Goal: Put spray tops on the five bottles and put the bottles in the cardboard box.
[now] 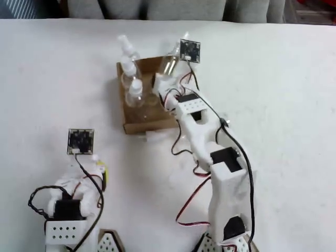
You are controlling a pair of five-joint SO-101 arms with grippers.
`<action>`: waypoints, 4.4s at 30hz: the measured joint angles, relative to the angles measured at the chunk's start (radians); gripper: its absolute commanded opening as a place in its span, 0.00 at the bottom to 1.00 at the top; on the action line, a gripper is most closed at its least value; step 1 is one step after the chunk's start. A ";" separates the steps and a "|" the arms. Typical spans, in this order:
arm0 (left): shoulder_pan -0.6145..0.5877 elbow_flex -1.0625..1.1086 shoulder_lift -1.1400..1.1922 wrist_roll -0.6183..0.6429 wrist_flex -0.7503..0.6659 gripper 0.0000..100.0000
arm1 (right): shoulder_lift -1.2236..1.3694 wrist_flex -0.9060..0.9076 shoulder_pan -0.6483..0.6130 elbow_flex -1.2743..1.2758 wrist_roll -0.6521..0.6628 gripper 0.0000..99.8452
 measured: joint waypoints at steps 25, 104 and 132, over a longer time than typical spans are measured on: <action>0.000 0.000 0.000 0.000 0.000 0.08 | 0.002 -0.410 0.040 0.135 0.060 0.02; 0.000 0.000 0.000 0.000 0.000 0.08 | -2.202 -0.166 0.749 1.567 0.519 0.02; 0.000 0.000 0.000 0.000 0.000 0.08 | -1.550 -0.523 0.825 1.382 0.583 0.02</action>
